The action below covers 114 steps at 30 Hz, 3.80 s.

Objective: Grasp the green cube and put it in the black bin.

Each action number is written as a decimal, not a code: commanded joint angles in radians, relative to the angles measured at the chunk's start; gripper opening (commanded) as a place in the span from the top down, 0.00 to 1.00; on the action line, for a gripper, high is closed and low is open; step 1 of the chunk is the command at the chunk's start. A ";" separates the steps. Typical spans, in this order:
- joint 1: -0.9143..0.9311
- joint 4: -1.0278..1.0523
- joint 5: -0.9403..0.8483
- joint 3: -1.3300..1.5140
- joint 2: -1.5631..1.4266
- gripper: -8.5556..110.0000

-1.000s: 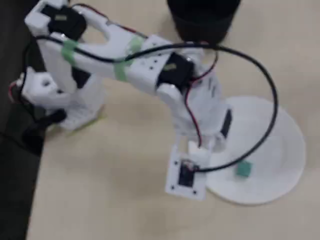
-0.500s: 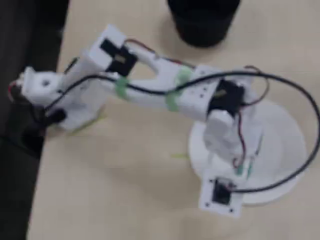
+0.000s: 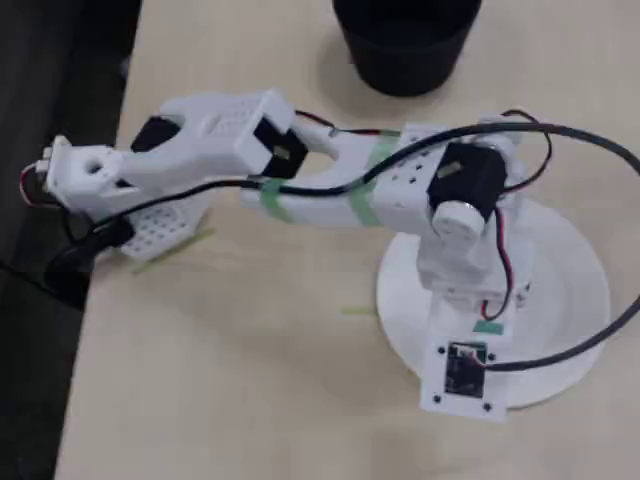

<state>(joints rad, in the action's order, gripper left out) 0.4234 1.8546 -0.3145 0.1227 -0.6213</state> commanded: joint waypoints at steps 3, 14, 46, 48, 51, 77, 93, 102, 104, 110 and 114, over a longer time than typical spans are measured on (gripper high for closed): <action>-0.005 0.003 0.020 0.009 -0.038 0.76; 0.015 0.000 0.074 -0.002 0.040 0.76; 0.029 -0.002 0.132 -0.301 0.293 0.82; 0.031 -0.002 0.140 -0.331 0.305 0.85; 0.026 -0.002 0.133 -0.364 0.308 0.91; -0.281 0.003 0.448 0.267 -0.594 0.93; -1.032 -0.008 0.520 0.712 -0.890 0.93; -1.198 -0.067 0.457 0.721 -0.827 0.93; -1.200 -0.098 0.449 0.721 -0.801 0.93; -1.187 -0.198 0.416 0.710 -0.715 0.93; -1.158 -0.227 0.402 0.710 -0.650 0.93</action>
<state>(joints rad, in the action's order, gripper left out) -0.7609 1.6475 0.0997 0.8437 -1.2809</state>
